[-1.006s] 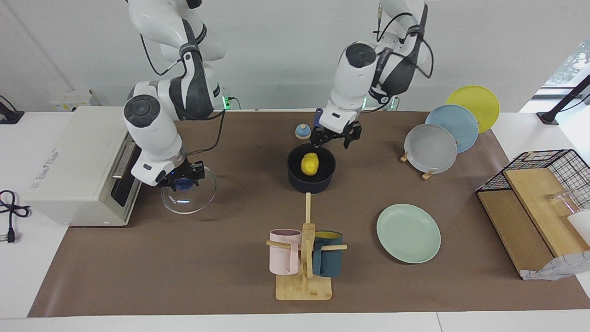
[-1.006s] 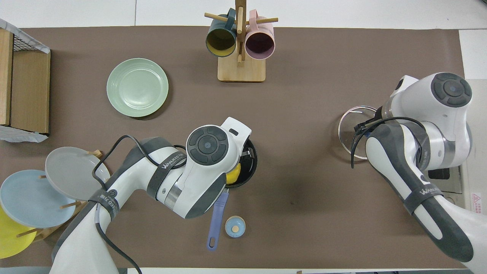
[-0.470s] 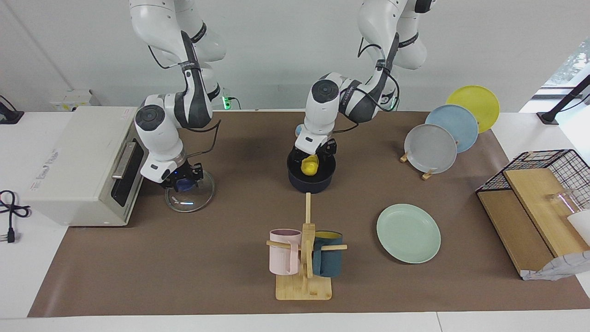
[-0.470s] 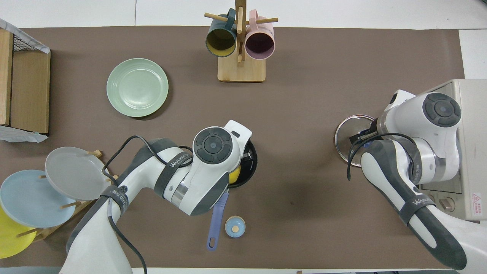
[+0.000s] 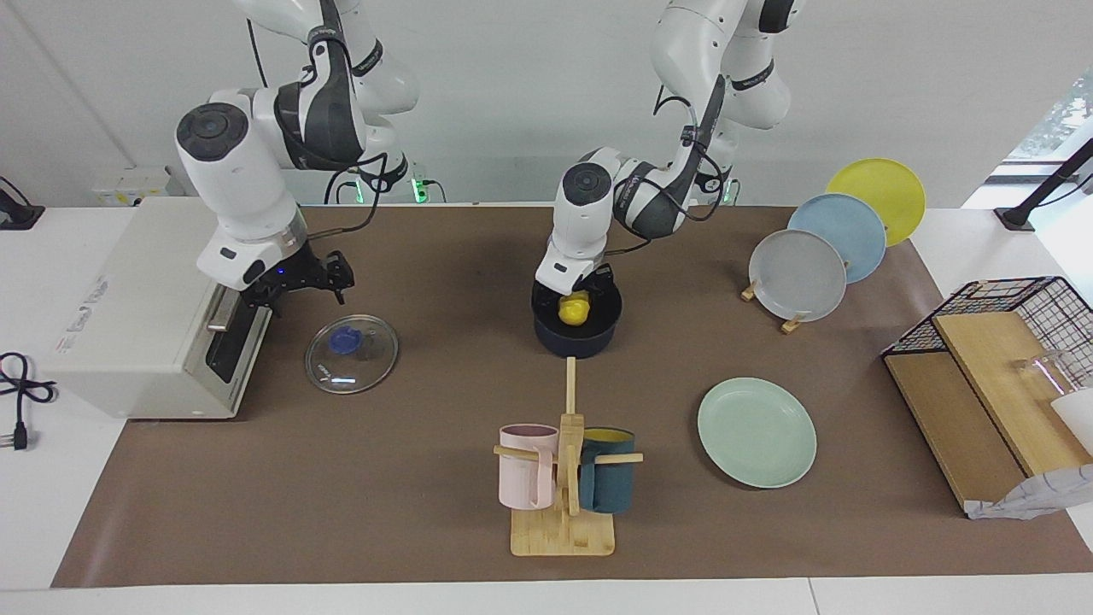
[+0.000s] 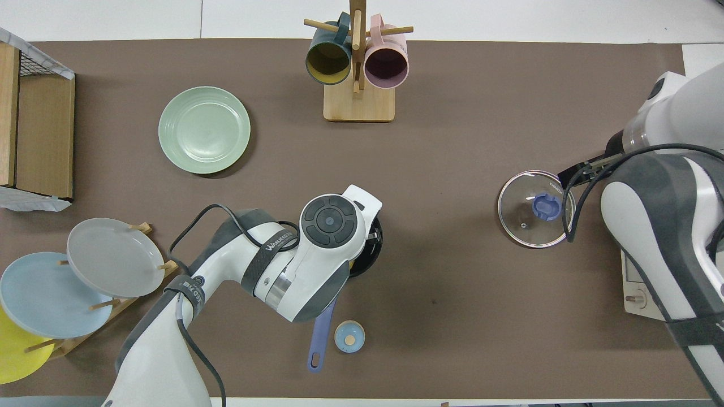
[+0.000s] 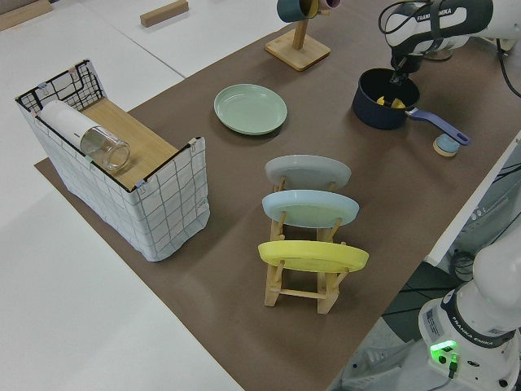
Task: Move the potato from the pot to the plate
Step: 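Lift the yellow potato with the left gripper while the right gripper withdraws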
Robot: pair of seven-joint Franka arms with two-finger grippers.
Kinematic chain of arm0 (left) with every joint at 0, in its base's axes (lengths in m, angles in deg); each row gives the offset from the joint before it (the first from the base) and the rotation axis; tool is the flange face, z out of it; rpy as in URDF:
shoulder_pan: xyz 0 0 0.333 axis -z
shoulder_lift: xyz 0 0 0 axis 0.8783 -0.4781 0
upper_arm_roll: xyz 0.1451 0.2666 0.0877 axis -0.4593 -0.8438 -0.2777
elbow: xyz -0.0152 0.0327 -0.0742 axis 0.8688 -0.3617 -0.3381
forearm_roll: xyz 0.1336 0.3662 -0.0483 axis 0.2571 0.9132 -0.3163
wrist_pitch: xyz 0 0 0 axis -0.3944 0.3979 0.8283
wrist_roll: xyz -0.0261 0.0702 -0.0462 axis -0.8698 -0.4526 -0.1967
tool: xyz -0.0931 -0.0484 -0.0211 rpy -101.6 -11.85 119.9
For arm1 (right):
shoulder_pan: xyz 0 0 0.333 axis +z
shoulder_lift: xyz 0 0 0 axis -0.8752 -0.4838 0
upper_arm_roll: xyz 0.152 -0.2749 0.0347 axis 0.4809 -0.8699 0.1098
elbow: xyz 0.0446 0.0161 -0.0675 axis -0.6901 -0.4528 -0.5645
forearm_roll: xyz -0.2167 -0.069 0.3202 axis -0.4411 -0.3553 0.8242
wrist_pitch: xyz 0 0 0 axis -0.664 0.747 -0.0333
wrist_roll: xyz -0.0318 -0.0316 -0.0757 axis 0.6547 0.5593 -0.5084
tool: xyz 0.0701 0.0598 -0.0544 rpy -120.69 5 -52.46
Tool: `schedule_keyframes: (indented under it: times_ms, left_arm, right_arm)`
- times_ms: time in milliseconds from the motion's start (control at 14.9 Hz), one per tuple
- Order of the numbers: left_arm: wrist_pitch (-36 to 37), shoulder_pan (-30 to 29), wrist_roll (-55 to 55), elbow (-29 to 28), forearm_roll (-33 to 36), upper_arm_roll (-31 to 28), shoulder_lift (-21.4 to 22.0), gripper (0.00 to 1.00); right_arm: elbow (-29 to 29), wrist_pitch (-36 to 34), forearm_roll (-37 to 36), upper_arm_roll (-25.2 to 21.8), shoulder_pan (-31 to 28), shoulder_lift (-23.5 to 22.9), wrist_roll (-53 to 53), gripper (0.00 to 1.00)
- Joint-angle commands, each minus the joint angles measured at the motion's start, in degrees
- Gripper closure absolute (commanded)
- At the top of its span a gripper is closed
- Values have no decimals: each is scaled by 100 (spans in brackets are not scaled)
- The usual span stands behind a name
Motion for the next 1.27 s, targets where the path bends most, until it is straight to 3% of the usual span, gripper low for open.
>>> schedule_keyframes:
  times_ms: [0, 67, 134, 335, 671, 872, 1073, 1207]
  left_arm:
    - [-73, 107, 0, -80, -73, -96, 21, 3]
    - [-72, 107, 9, -80, -73, -96, 21, 15]
    - [-72, 64, 87, -80, -73, -96, 13, 44]
    - [-64, 19, 176, -54, -73, -96, 4, 100]
    - [268, -42, 167, 165, -73, -157, 91, 100]
    - [1715, -646, 246, 1277, -73, -157, 338, 100]
    - [2737, -1542, 780, 2466, -204, -131, 31, 100]
    - [2968, -2210, 1648, 3134, -231, -140, -337, 100]
  right_arm:
    - [43, -321, 9, 40, -100, 149, 268, 0]
    - [34, -348, 9, 48, -83, 220, 470, 0]
    - [60, -461, 9, 49, -83, 238, 716, 0]
    - [533, -944, 9, 49, -48, 238, 1034, 0]
    - [1009, -1895, 44, 49, -56, 370, 1035, 0]
    - [1079, -1712, 132, 40, -91, 361, 1043, 0]
    - [1124, -1623, 96, 14, -144, 344, 1043, 0]
    - [1097, -1745, 114, 5, -337, 353, 1043, 0]
